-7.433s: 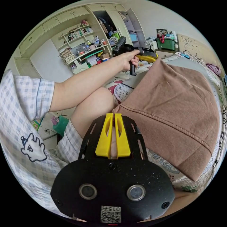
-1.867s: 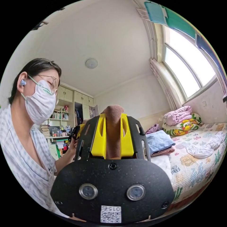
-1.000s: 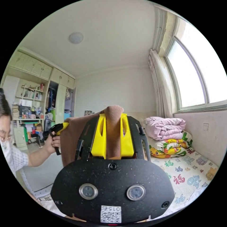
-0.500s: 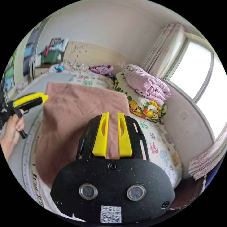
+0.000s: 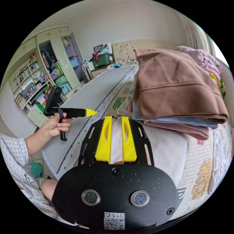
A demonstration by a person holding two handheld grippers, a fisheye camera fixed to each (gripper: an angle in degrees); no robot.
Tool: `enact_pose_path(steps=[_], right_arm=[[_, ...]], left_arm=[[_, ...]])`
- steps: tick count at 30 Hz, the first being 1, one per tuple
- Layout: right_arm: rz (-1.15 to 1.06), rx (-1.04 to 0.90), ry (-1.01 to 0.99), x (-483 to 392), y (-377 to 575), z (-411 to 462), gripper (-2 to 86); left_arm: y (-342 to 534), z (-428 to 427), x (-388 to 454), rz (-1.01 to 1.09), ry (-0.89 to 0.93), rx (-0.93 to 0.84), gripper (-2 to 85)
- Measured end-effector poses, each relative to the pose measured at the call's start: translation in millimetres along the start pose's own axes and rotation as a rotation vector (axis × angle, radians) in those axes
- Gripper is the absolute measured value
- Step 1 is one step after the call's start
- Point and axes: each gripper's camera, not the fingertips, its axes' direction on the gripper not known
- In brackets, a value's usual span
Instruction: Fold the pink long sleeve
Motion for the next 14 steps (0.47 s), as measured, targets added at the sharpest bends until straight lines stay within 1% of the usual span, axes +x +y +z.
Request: enact_pose_path(steps=[2,5,6,7,9,10,12,14], right_arm=[[0.038,-0.095,0.081,5.1,-22.2,34.1,9.0],[0.079,-0.220,0.099,17.9,-35.6,67.2,10.5],[0.079,-0.220,0.110,19.0,-36.1,67.1,10.6],[0.084,-0.211,0.112,22.0,-36.3,62.0,9.4],[0.083,-0.190,0.086,29.6,-32.5,49.8,4.3],[0.127,-0.166,0.052,40.0,-27.6,37.4,1.5],[0.199,-0.090,-0.015,56.4,-12.9,7.2,0.5],[0.267,0.050,-0.061,73.8,20.4,-45.7,0.0]], left_arm=[[-11.1,22.8,6.5,0.013,-0.041,-0.063,7.4],[-19.5,43.5,14.5,0.029,-0.084,-0.094,8.3],[-20.7,46.4,15.9,0.033,-0.094,-0.097,8.4],[-23.3,52.0,18.6,0.044,-0.124,-0.109,8.5],[-26.9,60.1,21.4,0.057,-0.169,-0.134,8.6],[-28.9,65.1,22.1,0.056,-0.172,-0.153,8.6],[-31.2,67.6,22.5,0.029,-0.152,-0.155,8.6],[-33.8,66.7,21.0,-0.026,-0.075,-0.123,8.6]])
